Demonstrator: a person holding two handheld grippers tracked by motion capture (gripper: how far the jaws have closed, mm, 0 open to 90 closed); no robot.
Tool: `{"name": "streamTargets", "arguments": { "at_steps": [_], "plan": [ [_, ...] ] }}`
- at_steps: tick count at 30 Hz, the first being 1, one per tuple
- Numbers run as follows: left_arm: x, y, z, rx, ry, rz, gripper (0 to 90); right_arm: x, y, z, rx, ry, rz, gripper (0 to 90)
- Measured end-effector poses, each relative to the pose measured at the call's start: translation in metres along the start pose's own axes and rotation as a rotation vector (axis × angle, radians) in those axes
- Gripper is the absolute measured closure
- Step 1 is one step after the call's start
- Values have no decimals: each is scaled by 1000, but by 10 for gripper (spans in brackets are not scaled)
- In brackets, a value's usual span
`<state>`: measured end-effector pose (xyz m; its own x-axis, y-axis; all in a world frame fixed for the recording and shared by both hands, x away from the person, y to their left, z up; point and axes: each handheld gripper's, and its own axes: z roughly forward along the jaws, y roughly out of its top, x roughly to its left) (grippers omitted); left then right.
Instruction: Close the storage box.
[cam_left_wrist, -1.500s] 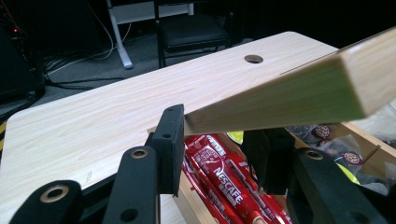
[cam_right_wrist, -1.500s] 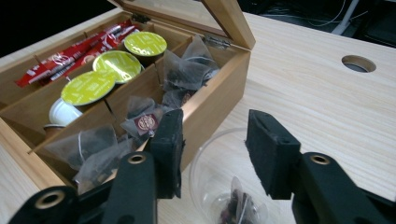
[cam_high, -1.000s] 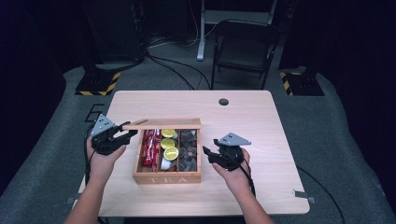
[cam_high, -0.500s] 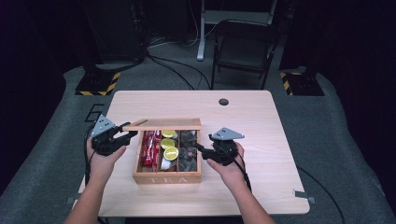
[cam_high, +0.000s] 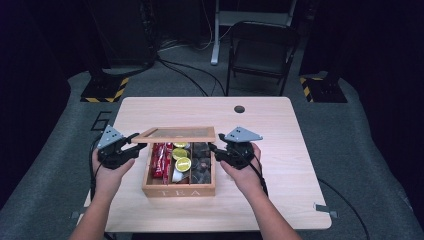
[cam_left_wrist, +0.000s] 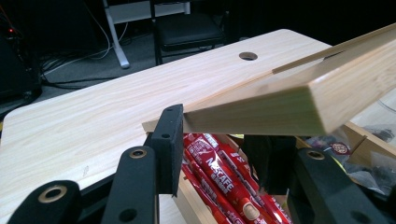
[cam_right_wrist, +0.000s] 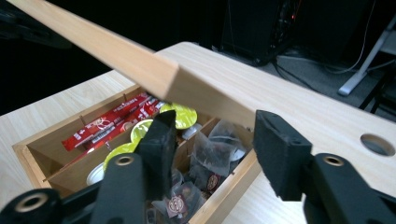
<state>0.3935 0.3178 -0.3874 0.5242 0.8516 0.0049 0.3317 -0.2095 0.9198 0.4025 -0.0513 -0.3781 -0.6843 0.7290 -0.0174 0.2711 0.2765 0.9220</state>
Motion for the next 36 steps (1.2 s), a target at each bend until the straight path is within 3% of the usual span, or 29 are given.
{"name": "streamTargets", "arguments": {
  "at_steps": [9,19,28,36],
  "plan": [
    [-1,-1,-2,-4,-7,-6,586,3,7,-8,-1,46,-21,616],
    [1,2,-8,-31,-25,-2,584,7,15,-11,-2,15,-52,626],
    [-3,12,-19,-32,-29,27,583,6,18,-10,1,10,-30,627],
    [-7,14,-22,-16,-5,39,598,5,18,-10,1,16,-19,626]
  ]
}}
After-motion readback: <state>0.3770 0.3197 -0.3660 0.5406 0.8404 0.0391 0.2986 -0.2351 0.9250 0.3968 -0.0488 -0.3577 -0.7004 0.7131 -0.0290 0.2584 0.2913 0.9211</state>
